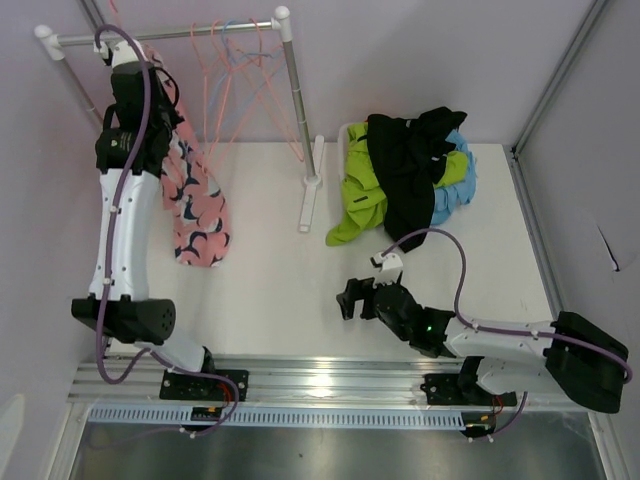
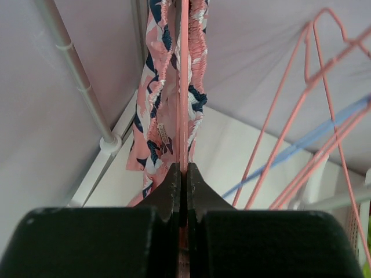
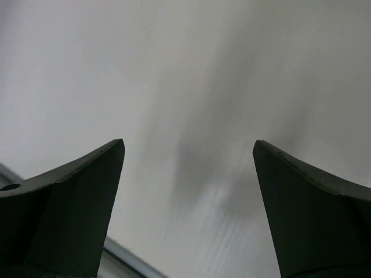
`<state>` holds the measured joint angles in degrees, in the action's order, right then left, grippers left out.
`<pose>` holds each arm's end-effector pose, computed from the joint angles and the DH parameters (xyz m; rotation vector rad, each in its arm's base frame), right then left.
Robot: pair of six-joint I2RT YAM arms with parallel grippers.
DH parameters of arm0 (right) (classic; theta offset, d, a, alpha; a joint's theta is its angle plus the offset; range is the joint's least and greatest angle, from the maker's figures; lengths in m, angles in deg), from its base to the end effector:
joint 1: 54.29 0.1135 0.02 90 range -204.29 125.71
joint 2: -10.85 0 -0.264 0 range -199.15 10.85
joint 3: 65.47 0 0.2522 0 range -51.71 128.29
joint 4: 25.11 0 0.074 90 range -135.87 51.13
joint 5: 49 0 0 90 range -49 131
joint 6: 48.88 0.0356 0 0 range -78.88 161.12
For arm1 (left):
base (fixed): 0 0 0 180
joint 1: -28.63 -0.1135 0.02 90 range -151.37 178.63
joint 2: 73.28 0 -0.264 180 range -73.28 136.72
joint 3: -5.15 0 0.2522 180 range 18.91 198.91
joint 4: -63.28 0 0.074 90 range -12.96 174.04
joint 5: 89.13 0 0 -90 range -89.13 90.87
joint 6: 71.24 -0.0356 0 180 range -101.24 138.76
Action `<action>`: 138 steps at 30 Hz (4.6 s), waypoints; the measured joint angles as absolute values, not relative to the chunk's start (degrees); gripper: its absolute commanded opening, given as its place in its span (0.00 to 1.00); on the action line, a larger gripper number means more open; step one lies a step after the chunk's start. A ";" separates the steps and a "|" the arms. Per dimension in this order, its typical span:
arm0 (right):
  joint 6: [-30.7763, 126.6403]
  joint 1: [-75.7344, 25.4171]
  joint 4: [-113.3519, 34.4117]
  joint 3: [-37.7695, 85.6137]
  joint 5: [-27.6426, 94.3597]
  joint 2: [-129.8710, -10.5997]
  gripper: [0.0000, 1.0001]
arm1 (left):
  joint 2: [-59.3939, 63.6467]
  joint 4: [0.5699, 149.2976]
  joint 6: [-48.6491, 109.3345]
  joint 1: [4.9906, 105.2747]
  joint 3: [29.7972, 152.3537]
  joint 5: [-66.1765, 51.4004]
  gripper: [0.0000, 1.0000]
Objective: Remove the shorts from the hanger
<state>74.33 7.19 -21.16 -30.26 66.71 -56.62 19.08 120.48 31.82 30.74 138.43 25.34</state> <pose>0.1212 0.1908 0.1724 -0.2289 2.0490 0.5813 0.3239 0.0028 0.5126 -0.4656 1.7738 0.2100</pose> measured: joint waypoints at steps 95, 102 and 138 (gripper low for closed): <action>78.63 24.06 -31.34 -21.10 83.70 -59.37 0.00 | 1.46 130.29 30.42 37.63 131.87 22.30 0.00; 80.25 23.58 -31.74 -27.86 84.99 -53.93 0.00 | 16.83 127.43 27.71 37.21 143.39 24.82 0.00; 80.01 22.84 -38.89 -27.29 87.39 -45.05 0.00 | 16.10 114.62 29.53 35.46 119.55 22.54 0.87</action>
